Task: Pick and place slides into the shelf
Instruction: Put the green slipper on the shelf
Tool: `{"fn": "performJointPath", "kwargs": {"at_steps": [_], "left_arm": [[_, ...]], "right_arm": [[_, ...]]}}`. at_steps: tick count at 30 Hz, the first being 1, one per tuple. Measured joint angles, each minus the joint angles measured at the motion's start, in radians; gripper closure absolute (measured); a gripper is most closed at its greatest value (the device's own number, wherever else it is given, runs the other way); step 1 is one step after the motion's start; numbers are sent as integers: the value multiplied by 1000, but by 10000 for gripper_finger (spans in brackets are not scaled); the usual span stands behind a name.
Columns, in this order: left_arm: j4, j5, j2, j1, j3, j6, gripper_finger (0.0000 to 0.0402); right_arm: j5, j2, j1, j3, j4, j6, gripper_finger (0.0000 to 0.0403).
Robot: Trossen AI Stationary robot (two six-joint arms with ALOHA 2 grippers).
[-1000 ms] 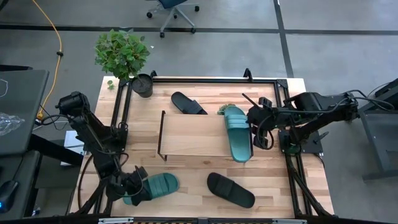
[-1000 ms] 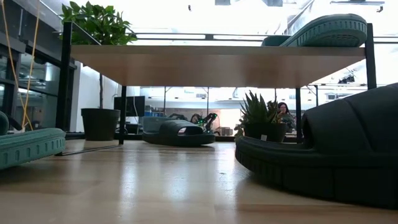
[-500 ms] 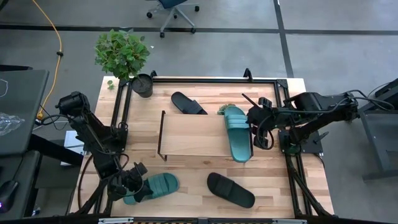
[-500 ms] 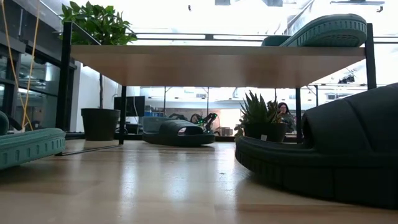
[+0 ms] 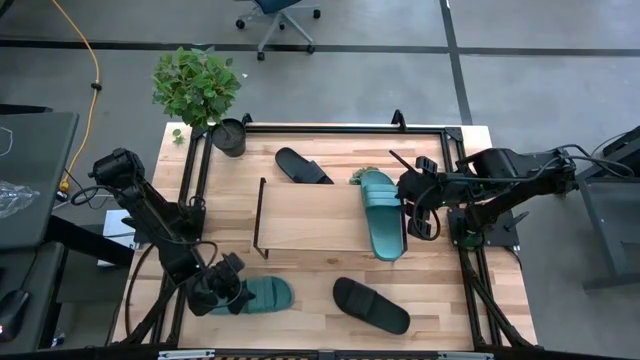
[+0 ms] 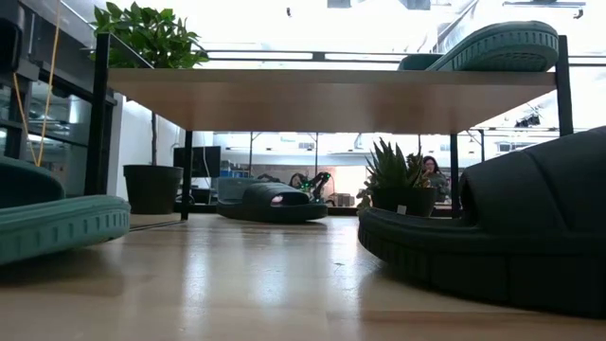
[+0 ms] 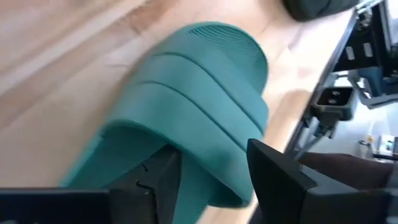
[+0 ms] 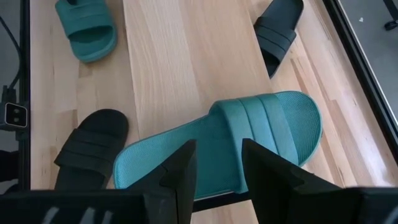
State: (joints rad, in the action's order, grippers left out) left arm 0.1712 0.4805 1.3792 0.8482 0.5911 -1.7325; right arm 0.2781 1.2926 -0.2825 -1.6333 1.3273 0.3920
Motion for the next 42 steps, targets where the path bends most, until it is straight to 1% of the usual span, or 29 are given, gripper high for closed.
{"fn": "performJointPath", "kwargs": {"at_steps": [5,9,12,19,21,25,29,34,37,42], "left_arm": [[19,1,0,0,0,0,246],[16,-11,0,0,0,-1,270],[15,-41,0,0,0,-2,299],[8,-38,0,1,0,-2,389],[9,-38,0,1,0,3,392],[8,-37,0,1,0,7,380],[-7,-32,0,3,0,12,395],[-72,-20,0,3,0,59,391],[-124,-20,0,3,0,101,398],[-189,-19,0,3,-1,155,399]], "right_arm": [[1,0,0,0,0,0,284],[4,0,0,0,12,-6,284],[10,0,0,0,25,-7,284],[10,0,0,0,26,-8,284],[10,0,0,0,26,-8,284],[10,0,0,0,26,-11,284],[10,0,0,0,26,-16,284],[10,0,0,0,26,-19,284],[11,0,0,0,26,-19,284],[34,0,0,0,26,-19,284]]}}
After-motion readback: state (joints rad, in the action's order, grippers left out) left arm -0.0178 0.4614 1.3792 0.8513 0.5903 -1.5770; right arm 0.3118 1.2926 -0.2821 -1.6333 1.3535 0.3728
